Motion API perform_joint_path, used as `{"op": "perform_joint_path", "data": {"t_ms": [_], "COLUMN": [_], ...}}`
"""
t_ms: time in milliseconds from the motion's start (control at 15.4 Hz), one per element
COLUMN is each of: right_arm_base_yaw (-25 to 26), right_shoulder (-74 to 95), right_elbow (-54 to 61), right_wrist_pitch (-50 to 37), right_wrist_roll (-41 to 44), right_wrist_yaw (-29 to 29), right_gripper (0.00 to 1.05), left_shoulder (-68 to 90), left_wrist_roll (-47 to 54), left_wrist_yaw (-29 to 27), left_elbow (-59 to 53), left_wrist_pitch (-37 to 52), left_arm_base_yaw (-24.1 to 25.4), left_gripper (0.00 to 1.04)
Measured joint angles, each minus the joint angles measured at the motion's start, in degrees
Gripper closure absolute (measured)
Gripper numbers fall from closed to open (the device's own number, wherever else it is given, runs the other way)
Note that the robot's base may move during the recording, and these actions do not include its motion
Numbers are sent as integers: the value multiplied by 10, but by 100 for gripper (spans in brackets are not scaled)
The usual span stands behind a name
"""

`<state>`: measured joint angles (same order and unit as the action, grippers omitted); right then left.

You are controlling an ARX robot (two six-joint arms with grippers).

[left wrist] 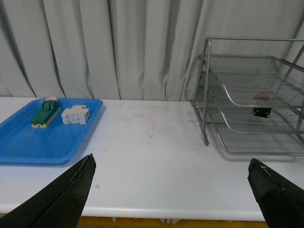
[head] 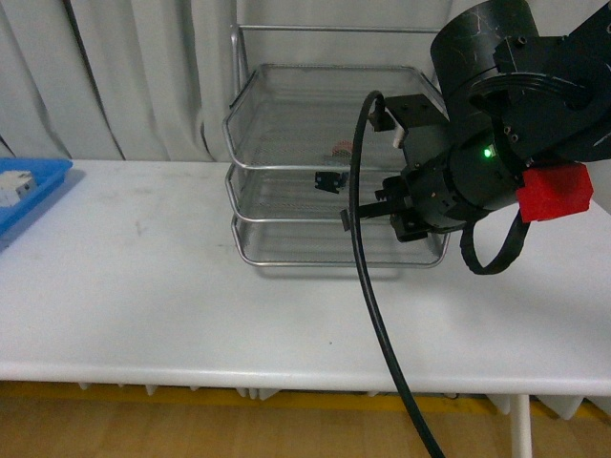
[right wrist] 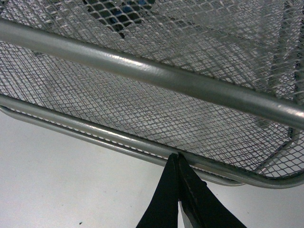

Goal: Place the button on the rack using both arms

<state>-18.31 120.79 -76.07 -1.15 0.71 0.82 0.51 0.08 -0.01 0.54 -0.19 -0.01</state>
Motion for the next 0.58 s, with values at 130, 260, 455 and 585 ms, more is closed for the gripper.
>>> {"op": "perform_joint_path", "data": {"t_ms": [130,260,455,585], "right_arm_base_yaw": [-9,-17,-20,-19], "right_shoulder": [-40,-87,-127,-163], "right_elbow": [81,134,172,206], "right_wrist_pitch": [-7,-26,-45,-60], "right_wrist_roll": [-19,-30,-40,-49], "right_wrist_yaw": [-20,-42,-60,-79], "right_gripper": [103,103,103,103], "left_shoulder": [0,0,0,0], "left_wrist_roll": [0,0,0,0], "left_wrist_yaw": [0,0,0,0], "left_elbow": [0,0,0,0], "left_wrist_pitch": [0,0,0,0], "left_arm_base_yaw": [0,0,0,0], "left_gripper": [7,7,7,7]}}
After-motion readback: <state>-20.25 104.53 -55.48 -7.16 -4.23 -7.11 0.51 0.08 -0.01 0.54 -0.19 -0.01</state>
